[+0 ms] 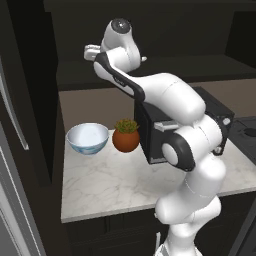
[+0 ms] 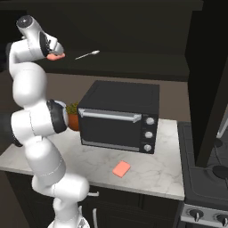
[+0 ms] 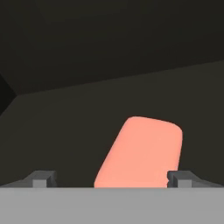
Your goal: Pick the bar soap and bar soap from the cabinet and place them on the counter.
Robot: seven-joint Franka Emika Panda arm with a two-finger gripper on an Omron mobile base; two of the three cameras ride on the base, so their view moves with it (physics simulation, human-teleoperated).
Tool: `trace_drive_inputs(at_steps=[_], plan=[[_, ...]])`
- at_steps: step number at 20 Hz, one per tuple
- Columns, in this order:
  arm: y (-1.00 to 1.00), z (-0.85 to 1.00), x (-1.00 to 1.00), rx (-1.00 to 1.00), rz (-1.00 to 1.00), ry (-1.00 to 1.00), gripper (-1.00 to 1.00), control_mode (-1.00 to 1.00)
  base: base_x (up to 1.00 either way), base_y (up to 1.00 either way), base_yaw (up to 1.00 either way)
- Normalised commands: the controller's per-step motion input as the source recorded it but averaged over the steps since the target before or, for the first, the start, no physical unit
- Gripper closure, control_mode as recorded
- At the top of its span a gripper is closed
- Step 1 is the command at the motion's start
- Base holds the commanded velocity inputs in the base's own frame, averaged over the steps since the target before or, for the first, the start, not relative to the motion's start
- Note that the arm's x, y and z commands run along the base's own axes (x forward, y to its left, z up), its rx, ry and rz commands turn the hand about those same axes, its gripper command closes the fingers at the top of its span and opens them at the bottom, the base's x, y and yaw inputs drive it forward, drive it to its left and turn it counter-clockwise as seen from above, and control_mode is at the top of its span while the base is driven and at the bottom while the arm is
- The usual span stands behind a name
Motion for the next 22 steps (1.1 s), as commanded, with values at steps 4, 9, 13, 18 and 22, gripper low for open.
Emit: trace_drive_inputs(at_steps=[4,9,13,18,22], plan=[[0.00,-0.05,0.21,-0.01,0.00,0.01,-1.00,-1.00,0.00,0.00,0.00],[0.00,-0.08,0.28,-0.01,0.00,0.03,-1.00,-1.00,0.00,0.00,0.00],[0.00,-0.11,0.30,-0.01,0.00,0.05,-1.00,-1.00,0.00,0.00,0.00],[0.00,-0.15,0.26,-0.01,0.00,0.06,-1.00,-1.00,0.00,0.00,0.00],[0.00,-0.24,0.09,-0.01,0.00,0.06,-1.00,-1.00,0.00,0.00,0.00]])
